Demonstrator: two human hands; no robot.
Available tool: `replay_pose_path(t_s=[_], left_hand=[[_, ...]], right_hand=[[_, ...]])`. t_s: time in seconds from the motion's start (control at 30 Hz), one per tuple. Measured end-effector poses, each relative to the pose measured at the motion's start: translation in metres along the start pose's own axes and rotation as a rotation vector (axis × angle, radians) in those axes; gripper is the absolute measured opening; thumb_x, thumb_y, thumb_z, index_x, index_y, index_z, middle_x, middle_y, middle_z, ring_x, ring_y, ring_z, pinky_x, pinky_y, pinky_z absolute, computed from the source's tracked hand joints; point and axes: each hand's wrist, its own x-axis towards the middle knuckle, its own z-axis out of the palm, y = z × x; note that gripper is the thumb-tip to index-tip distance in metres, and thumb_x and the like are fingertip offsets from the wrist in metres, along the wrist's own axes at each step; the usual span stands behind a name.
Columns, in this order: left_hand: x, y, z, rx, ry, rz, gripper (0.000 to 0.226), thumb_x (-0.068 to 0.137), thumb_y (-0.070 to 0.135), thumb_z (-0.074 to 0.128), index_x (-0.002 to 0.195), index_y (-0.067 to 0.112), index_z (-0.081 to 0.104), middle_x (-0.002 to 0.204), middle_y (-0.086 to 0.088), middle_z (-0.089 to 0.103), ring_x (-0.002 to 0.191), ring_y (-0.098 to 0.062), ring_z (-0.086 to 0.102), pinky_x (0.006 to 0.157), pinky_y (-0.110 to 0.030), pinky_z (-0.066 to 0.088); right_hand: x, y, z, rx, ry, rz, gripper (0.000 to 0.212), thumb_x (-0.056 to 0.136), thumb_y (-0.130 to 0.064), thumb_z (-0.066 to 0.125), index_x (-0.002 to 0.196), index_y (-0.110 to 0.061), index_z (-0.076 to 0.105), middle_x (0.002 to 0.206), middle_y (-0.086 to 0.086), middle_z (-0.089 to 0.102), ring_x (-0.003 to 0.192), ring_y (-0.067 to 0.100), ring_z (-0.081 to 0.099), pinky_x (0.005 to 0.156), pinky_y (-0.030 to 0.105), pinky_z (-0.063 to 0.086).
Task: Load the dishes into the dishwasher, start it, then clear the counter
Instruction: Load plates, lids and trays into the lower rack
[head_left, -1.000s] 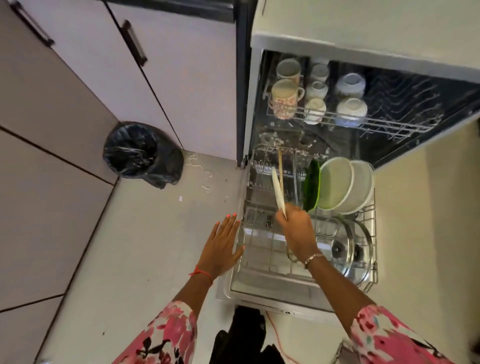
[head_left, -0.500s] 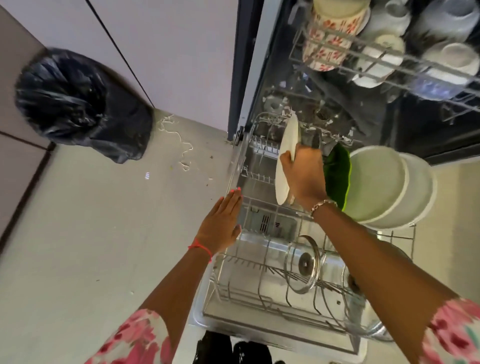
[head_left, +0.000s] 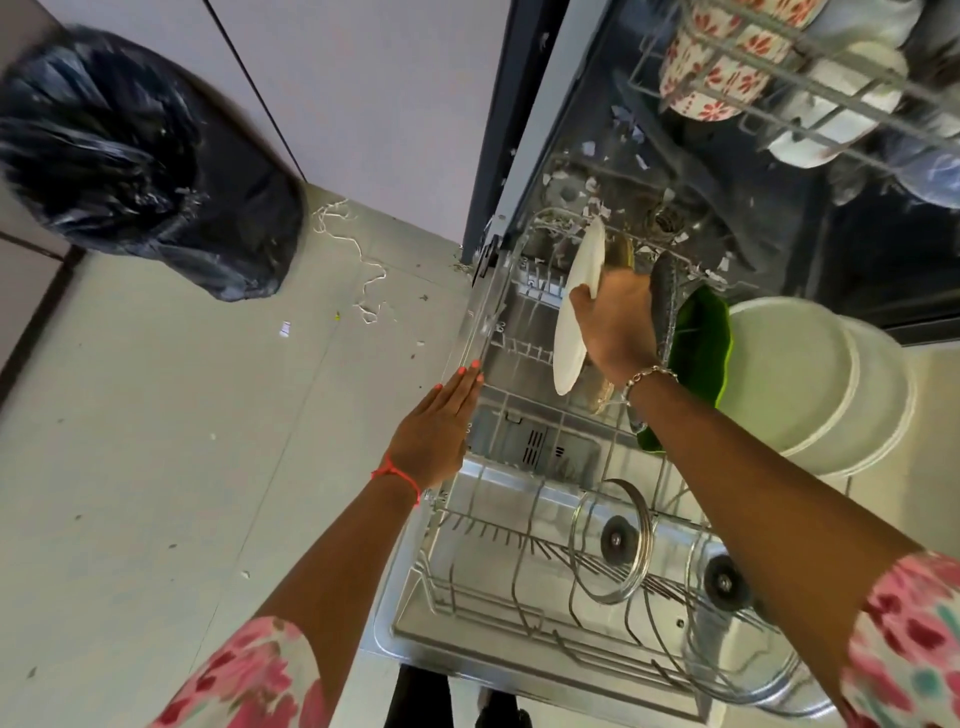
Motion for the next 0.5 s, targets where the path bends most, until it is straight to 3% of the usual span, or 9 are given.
replay_pose_path(t_s=[0.23, 0.37, 0.5], left_hand=[[-0.001, -0.004, 0.006, 0.013, 0.015, 0.013, 0.066, 0.096, 0.013, 0.036, 0.147, 0.01, -0.006, 0.151, -0.001, -0.018, 0.139, -0.015, -0.016, 0.112, -0.025, -0.003], [-0.001, -0.004, 0.007, 0.045, 0.032, 0.018, 0.065, 0.096, 0.015, 0.036, 0.144, 0.011, -0.008, 0.151, -0.002, -0.015, 0.139, -0.017, -0.014, 0.112, -0.027, -0.002], [0.0, -0.003, 0.006, 0.084, 0.03, 0.007, 0.065, 0.096, 0.014, 0.037, 0.146, 0.01, -0.003, 0.151, -0.002, -0.013, 0.137, -0.018, -0.015, 0.112, -0.029, -0.001]], right_hand=[[0.009, 0.003, 0.013, -0.02, -0.052, 0.004, 0.027, 0.096, -0.015, 0.047, 0.104, 0.009, 0.056, 0.107, 0.021, 0.056, 0.103, 0.027, 0.049, 0.073, 0.02, 0.026], [0.015, 0.006, 0.029, 0.166, -0.087, 0.076, 0.022, 0.093, -0.016, 0.053, 0.088, 0.004, 0.061, 0.084, 0.009, 0.056, 0.073, 0.018, 0.049, 0.064, 0.025, 0.039], [0.009, 0.011, 0.032, 0.239, -0.166, 0.138, 0.033, 0.096, -0.02, 0.049, 0.095, 0.011, 0.061, 0.085, 0.014, 0.058, 0.071, 0.023, 0.051, 0.056, 0.019, 0.03]])
